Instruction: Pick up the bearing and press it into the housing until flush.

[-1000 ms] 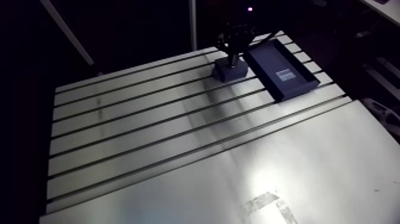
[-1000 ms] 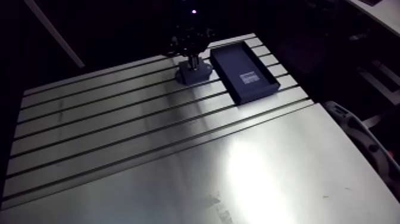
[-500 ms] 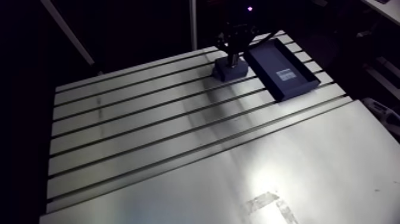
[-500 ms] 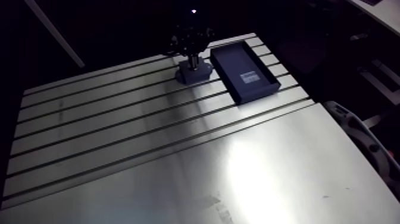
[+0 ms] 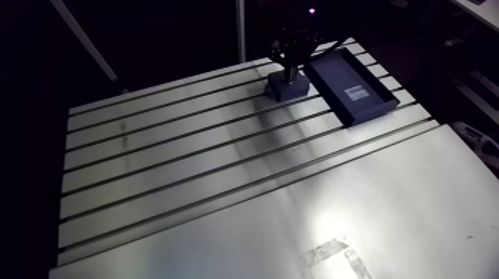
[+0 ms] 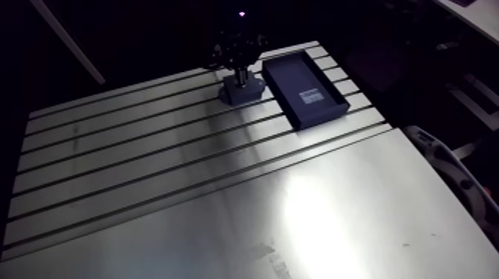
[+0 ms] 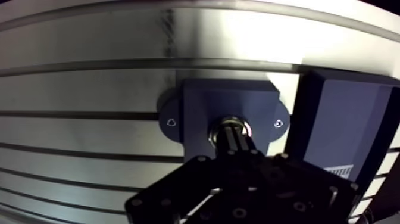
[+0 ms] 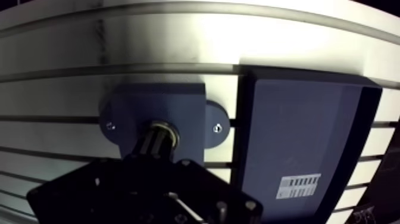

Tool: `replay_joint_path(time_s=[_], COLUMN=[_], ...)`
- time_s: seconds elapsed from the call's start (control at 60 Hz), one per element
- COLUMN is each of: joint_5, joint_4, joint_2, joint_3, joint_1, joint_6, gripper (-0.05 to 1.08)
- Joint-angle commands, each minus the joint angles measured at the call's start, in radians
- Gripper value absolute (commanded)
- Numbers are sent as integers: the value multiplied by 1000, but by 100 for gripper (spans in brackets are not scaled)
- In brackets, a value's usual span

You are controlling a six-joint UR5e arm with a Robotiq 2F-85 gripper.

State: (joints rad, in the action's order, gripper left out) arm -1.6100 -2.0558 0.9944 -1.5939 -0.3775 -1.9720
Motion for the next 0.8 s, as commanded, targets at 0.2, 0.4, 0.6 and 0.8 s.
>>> replay_joint_path(time_s=[0.2,0.4,0.6,0.8], joint_5=[-1,-3,-3,-3], joint_4=[0,1,1,1], joint_2=[0,0,0,0], joint_3=[-4,-4,-4,-5], joint_1=[0,0,2,2], joint_6=[0,0,0,0], gripper=[108,108,108,108])
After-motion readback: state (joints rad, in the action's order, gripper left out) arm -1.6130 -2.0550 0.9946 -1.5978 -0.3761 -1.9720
